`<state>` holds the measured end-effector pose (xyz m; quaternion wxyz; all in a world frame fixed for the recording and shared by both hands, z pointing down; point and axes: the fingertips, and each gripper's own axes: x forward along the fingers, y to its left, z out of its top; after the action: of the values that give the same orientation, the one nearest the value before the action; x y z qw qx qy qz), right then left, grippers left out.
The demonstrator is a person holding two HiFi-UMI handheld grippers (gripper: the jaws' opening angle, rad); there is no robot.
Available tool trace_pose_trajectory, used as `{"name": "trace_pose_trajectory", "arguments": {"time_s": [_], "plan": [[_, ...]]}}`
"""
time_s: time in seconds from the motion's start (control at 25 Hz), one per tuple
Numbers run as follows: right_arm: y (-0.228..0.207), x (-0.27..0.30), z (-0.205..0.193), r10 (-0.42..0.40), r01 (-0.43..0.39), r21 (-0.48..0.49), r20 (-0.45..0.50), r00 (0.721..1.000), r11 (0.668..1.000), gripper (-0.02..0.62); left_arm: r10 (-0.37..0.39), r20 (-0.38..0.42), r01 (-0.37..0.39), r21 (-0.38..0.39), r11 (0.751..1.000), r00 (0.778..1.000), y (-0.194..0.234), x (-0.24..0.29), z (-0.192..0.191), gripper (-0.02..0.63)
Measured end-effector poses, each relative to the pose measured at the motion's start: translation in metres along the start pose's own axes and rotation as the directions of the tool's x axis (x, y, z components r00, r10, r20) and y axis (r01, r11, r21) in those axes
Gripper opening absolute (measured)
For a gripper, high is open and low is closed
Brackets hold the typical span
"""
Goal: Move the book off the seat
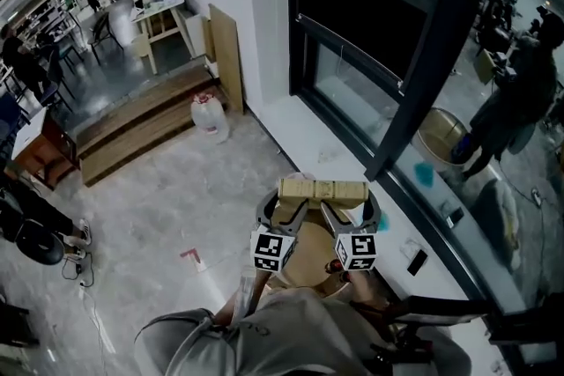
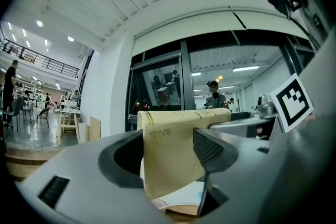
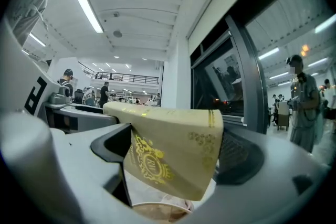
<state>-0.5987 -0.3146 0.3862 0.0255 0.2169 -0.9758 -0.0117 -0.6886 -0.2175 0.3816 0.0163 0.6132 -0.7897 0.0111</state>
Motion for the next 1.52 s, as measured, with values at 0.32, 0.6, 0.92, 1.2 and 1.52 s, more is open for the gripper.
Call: {"name": "trace_pose_trajectory", "arguments": {"time_s": [0.32,0.6,0.92,1.2,1.52], "plan": [[0.003,0.007,-0.01,0.014,-0.014,0.031,-0.002,1.0,0.999,0.479,0.046,-0.021,-0.046,0.026,0.999,0.999,0.006,-0.001,-0.007,0.298],[0.011,0.006,-0.032,0.02,-0.018,0.027,-0.062,0.998,0.999,0.479,0.044,-0.064,-0.045,-0.013,0.999,0.997,0.008,-0.007,-0.028,0.298],[0.023,0.015,-0.082,0.016,-0.009,0.048,-0.167,0.986,0.999,0.479,0.013,-0.142,-0.019,-0.041,0.999,0.99,0.021,-0.004,-0.076,0.298],[0.018,0.023,-0.177,0.032,-0.004,0.087,-0.326,0.945,0.996,0.479,-0.053,-0.278,0.035,-0.071,0.997,0.959,0.024,0.02,-0.158,0.298],[0.027,0.012,-0.323,0.045,0.06,0.193,-0.497,0.867,0.979,0.479,-0.122,-0.472,0.053,-0.158,0.986,0.873,0.018,0.021,-0.303,0.298]]}}
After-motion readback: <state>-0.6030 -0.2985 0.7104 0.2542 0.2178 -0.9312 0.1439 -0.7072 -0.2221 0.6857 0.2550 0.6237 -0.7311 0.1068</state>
